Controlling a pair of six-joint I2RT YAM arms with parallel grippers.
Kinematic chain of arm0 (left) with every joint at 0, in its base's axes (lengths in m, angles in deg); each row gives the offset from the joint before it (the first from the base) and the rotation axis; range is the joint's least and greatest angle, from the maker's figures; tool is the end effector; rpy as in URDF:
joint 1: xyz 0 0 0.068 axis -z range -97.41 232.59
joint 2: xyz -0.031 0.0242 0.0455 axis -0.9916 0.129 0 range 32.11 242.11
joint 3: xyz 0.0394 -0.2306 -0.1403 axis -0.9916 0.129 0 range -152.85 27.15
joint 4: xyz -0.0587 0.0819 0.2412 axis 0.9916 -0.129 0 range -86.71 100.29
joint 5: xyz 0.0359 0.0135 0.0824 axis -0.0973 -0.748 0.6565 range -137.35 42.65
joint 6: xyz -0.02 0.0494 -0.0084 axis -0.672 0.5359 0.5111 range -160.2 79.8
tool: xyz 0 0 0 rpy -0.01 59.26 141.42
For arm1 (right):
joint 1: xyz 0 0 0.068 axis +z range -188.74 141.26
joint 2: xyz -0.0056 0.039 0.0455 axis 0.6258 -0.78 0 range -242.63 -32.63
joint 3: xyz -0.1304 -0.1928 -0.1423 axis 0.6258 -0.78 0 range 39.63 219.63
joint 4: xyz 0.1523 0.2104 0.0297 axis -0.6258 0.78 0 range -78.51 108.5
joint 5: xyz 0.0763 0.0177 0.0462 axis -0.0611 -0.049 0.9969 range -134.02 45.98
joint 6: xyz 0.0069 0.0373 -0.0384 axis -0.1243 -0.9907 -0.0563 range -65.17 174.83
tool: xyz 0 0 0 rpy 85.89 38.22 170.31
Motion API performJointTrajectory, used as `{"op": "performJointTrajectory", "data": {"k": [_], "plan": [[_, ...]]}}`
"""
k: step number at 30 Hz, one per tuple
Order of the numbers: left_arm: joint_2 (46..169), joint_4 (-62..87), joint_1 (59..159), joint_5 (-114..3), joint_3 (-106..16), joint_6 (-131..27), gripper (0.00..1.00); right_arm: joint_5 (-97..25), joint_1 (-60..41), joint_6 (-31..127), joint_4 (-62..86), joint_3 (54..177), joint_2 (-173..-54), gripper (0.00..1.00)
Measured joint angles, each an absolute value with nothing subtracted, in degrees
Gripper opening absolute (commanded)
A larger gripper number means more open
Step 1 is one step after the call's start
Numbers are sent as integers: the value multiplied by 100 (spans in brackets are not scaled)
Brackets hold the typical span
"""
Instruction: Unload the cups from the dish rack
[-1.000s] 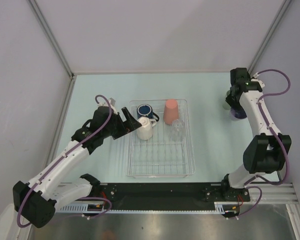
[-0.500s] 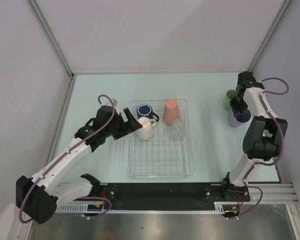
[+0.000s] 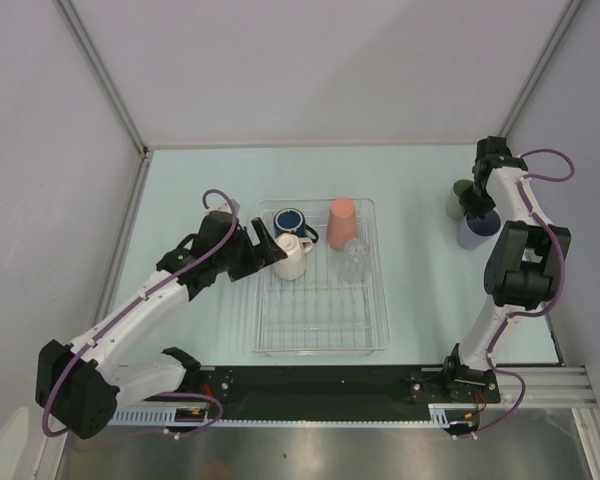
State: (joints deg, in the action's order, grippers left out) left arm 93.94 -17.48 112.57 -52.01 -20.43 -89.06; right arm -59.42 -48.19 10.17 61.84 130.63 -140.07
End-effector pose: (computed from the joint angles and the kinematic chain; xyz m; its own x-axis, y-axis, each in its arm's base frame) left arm 0.1968 -0.1169 0.2707 -0.7959 -0.4074 -0.4478 -0.0746 0.8001 -0.5952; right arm 0.3870 -0.0740 0.2540 -0.4610 0.7638 -0.4518 0.8233 0.5581 0.1035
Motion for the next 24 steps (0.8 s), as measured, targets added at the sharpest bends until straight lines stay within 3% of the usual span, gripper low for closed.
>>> {"op": "performJointTrajectory", "data": {"k": [16, 24], "plan": [[9715, -1748, 11445, -5197, -2045, -8906, 92, -5874, -4741, 1054, 6134, 12974, -13926, 34], [9715, -1748, 11488, -5186, -2062, -8904, 92, -5949, -4677, 1087, 6217, 12974, -13513, 36]]}}
